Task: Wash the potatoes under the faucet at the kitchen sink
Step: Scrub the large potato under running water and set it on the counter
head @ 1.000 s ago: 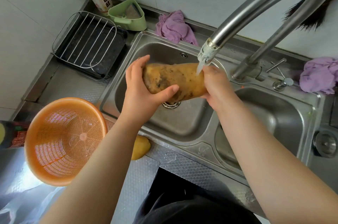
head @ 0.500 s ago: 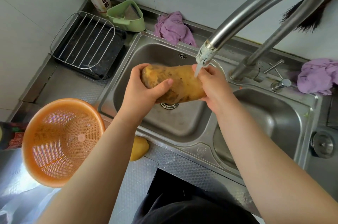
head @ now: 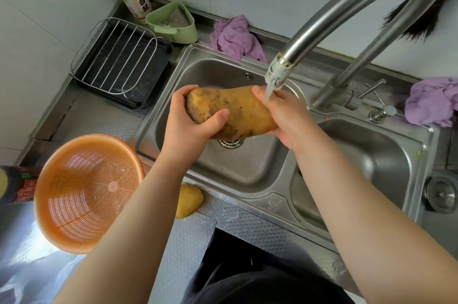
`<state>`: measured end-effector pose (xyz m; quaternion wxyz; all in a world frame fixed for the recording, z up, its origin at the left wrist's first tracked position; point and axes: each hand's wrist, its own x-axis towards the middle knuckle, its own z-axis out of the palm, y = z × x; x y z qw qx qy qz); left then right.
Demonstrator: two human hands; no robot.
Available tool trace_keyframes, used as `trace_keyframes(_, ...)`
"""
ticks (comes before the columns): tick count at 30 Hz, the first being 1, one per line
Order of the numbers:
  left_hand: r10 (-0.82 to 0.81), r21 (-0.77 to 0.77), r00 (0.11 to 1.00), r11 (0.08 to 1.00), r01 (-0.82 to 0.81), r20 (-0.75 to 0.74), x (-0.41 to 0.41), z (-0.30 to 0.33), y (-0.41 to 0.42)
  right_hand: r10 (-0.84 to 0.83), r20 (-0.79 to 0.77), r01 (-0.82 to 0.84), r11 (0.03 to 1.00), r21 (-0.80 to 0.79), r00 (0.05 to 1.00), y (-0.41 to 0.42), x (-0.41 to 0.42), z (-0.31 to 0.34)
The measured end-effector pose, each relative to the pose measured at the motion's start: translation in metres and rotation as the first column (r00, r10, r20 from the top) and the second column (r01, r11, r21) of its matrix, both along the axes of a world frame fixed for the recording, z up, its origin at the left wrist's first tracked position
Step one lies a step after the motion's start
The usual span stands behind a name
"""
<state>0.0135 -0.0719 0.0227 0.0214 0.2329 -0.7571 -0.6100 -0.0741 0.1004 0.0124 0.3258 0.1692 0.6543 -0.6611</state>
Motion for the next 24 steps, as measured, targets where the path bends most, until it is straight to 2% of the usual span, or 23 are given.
trace_keyframes(3,-0.064,-0.131,0.997,0.99,0.057,-0.047,0.005,0.0,0.002,-0.038,0.119,0.03,0.997,0.066,0.992,-0.005,-0.008,0.001)
trace_keyframes(6,-0.181,-0.268,0.977,0.952,0.146,-0.11,0.006,0.001,0.001,-0.027,0.249,0.028,1.0,0.002,0.968,-0.003,-0.007,0.0)
trace_keyframes(8,-0.218,-0.296,0.97,0.938,0.178,-0.105,0.005,0.001,-0.004,-0.007,0.249,0.016,0.999,-0.036,0.968,0.0,-0.004,-0.002)
trace_keyframes(11,-0.149,-0.191,0.988,0.971,0.14,-0.032,0.006,-0.003,-0.009,-0.031,0.131,0.038,0.998,-0.058,0.991,0.002,0.003,-0.006)
trace_keyframes(13,-0.034,-0.051,0.998,0.998,0.037,0.058,0.006,-0.001,-0.007,-0.041,0.028,0.043,0.994,-0.097,0.999,0.003,0.007,-0.009)
trace_keyframes(15,0.064,0.14,0.981,0.986,-0.09,0.183,0.003,0.003,-0.006,-0.026,-0.032,0.02,0.98,-0.197,0.999,0.009,0.01,-0.012)
trace_keyframes(17,0.079,0.259,0.953,0.953,-0.158,0.292,0.001,0.005,-0.006,0.058,-0.051,-0.069,0.964,-0.259,0.997,0.015,0.01,-0.011)
trace_keyframes(18,0.078,0.27,0.947,0.948,-0.168,0.313,0.0,0.006,-0.005,0.098,-0.064,-0.11,0.965,-0.239,0.993,0.017,0.011,-0.009)
trace_keyframes(20,0.094,0.235,0.95,0.957,-0.168,0.296,0.0,0.005,-0.001,0.11,-0.116,-0.121,0.988,-0.097,0.987,0.014,0.013,-0.009)
trace_keyframes(22,0.109,0.185,0.96,0.97,-0.16,0.257,-0.001,0.006,0.005,0.046,-0.15,-0.041,0.998,0.04,0.988,0.007,0.014,-0.01)
trace_keyframes(24,0.116,0.145,0.966,0.978,-0.151,0.229,0.001,0.005,0.011,-0.02,-0.129,0.032,0.995,0.092,0.991,-0.001,0.012,-0.008)
